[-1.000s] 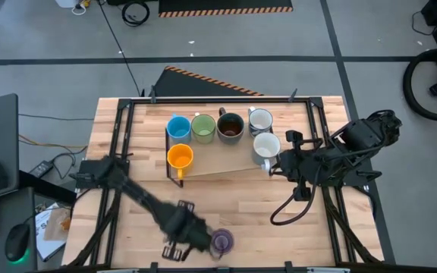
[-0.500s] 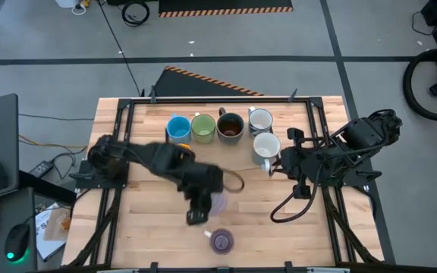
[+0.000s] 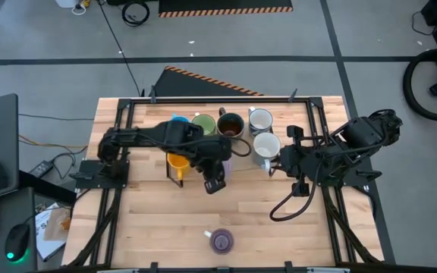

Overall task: Place coffee mugs
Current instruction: Put the left purple white mug on the shelf

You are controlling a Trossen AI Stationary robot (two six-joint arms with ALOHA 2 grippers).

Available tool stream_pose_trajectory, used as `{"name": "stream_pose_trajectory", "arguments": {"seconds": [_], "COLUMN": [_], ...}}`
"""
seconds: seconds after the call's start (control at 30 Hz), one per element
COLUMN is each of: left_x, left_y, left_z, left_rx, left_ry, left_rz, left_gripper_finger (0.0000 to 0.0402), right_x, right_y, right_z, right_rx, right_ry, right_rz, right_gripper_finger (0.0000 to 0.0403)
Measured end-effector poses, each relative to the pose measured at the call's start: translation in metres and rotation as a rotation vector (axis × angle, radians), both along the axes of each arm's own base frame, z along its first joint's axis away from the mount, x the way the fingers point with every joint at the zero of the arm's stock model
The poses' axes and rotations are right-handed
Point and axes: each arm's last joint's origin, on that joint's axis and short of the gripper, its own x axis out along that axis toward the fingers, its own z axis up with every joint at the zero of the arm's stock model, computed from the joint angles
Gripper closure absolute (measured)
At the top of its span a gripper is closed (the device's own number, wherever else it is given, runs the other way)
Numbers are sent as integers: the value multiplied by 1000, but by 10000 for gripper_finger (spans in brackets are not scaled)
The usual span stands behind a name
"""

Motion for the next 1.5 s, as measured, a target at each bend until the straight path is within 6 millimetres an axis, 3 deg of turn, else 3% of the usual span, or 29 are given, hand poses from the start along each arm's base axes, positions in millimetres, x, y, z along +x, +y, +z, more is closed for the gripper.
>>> {"name": "stream_pose_trajectory", "arguments": {"seconds": [0.37,0.97,1.37,1.5], "left_x": [20,18,20,21], "left_y": [23,29,30,30], "left_z": [-44,-48,-46,-42], "left_rx": [57,96,134,129], "left_ry": [236,277,242,216], "left_rz": [6,15,34,35], "left_gripper_finger": [362,362,263,249], "right_x": [1,2,2,-4], "right_y": [0,1,1,-2], "right_z": [0,1,1,5], "right_rx": [12,21,27,58], "right_ry": [-7,-22,-20,-23], "right_rz": [-6,-6,-1,10], "right_gripper_finger": [330,330,330,330]}}
